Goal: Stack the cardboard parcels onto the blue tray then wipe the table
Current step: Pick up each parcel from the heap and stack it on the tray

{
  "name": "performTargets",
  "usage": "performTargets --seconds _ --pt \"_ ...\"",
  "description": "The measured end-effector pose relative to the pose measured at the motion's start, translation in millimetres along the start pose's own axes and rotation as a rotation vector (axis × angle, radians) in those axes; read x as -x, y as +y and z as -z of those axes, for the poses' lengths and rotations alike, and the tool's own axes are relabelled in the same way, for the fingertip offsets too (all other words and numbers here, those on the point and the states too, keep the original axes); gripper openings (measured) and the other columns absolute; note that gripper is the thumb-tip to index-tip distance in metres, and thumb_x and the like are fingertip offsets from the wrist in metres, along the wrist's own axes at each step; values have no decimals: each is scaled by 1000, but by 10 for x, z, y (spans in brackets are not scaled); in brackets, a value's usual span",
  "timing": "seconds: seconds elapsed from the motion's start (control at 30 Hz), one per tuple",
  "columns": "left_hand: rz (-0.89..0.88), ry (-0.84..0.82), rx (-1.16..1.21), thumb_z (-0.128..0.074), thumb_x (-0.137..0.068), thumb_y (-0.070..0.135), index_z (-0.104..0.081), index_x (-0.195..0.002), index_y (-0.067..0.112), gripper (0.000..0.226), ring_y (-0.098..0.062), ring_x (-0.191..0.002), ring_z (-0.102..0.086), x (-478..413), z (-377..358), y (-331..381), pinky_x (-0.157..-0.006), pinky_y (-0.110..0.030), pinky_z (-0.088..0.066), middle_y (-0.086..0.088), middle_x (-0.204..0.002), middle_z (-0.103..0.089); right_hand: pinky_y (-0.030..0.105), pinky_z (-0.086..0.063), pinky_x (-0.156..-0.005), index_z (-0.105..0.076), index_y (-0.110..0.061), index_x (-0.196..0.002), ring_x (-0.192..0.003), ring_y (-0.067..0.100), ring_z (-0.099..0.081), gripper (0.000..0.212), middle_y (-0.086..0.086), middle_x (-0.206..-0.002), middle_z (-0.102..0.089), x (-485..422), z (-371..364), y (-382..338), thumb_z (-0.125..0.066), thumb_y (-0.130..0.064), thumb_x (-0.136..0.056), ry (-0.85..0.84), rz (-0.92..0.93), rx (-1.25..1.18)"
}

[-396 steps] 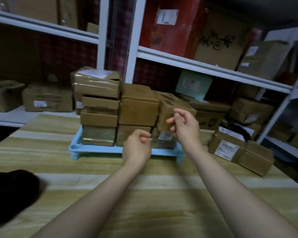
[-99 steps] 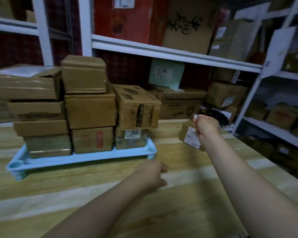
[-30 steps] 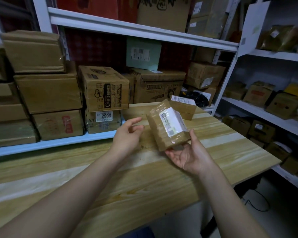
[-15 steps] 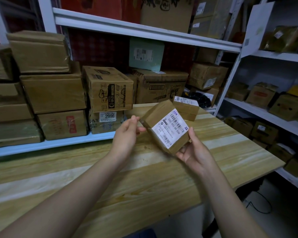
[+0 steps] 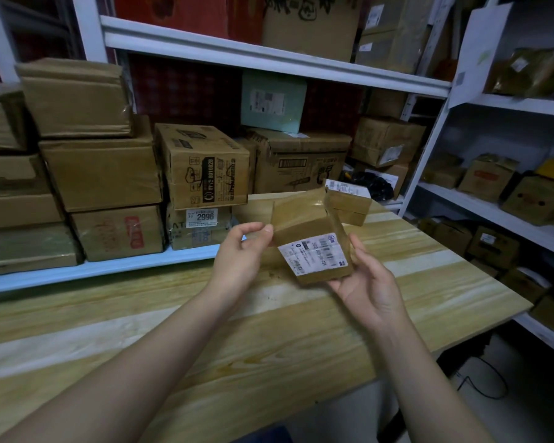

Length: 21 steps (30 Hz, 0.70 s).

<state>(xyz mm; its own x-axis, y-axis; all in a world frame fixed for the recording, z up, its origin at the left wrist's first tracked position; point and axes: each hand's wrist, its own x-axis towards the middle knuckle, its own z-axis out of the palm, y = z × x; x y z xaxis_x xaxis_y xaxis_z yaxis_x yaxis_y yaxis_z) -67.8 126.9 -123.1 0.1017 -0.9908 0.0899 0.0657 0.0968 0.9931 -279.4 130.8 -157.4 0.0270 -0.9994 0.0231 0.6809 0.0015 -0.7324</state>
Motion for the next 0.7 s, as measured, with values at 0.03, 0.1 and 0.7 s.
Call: performTargets --seconds 0.03,0.1,0.7 --pt "6 -11 3 -64 -90 38 -63 -114 21 29 -5 -85 -61 7 -2 2 -91 -29 -44 9 -86 -69 56 -30 -117 -40 -14 -149 -138 38 -44 59 22 -146 -49 9 -11 -6 -56 -12 -92 3 11 0" --pt "6 -31 6 -64 -91 30 -63 -111 19 22 -1 -79 -60 18 -5 1 -84 -23 -44 9 -85 -67 56 -28 -118 -41 -8 -148 -140 40 -41 61 25 -148 -46 31 -50 -14 -60 -16 -91 8 17 -1" --pt "54 63 5 -53 -97 7 -71 -111 14 23 -10 -65 -57 -36 20 -140 -70 -23 -53 -4 -85 -69 59 -41 -109 -47 -22 -143 -124 34 -60 41 15 -133 -64 43 -49 -17 -46 -15 -103 84 -30 82"
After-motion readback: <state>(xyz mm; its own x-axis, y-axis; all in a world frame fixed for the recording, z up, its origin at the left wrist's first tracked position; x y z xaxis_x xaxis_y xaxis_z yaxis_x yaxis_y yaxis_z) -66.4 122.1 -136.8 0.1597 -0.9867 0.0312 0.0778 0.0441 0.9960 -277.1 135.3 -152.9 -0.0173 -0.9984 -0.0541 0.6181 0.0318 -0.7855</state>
